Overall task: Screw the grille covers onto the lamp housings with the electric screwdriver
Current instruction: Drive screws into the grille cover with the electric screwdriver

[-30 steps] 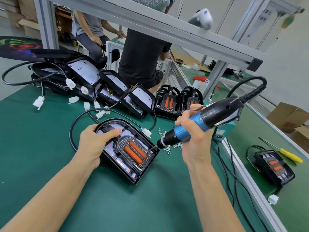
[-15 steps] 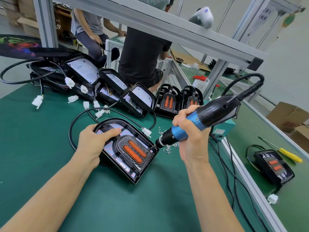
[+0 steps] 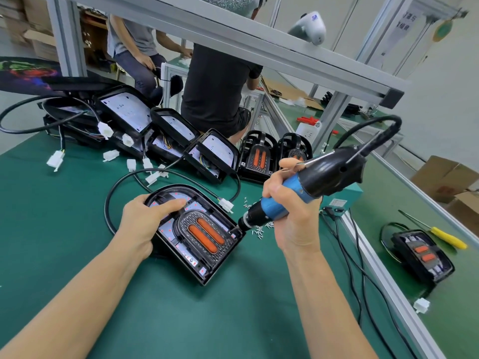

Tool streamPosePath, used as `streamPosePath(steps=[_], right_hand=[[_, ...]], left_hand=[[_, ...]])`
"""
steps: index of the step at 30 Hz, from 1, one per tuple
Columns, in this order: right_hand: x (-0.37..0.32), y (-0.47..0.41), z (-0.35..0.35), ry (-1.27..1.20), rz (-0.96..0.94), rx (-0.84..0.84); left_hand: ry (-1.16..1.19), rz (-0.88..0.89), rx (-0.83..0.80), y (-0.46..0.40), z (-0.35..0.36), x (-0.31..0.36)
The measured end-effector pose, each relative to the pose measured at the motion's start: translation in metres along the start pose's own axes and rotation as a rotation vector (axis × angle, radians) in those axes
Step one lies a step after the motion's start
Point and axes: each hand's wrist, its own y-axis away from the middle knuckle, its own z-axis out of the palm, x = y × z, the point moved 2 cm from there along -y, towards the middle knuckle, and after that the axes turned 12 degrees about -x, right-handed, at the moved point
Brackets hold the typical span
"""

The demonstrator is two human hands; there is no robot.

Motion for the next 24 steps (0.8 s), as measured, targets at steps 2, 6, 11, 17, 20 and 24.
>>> streamPosePath(steps=[2, 6, 11, 17, 20, 24], right_hand=[[-0.001, -0.001, -0.007, -0.085, -0.026, 0.088], [-0.009, -0.005, -0.032, -0.248, -0.09, 0.292], [-0.012, 0.006, -0.064, -0.346, -0.12, 0.512], [-0.007, 0.033, -0.09, -0.453, -0.098, 0.664], [-0.005, 0.042, -0.096, -0.432, -0.095, 0.699], [-0.002, 0.041, -0.095, -0.38, -0.059, 0.752]], left_hand=[[0.022, -0.035, 0.011, 0.0, -0.004, -0.003], [-0.014, -0.058, 0.042, -0.004, -0.014, -0.005], [-0.476, 0.072, 0.156, 0.001, -0.016, -0.003], [-0.76, 0.029, 0.085, 0.01, -0.019, 0.006], [-0.996, 0.156, 0.151, 0.017, -0.002, 0.025], [-1.042, 0.42, -0.103, 0.019, 0.056, 0.048]])
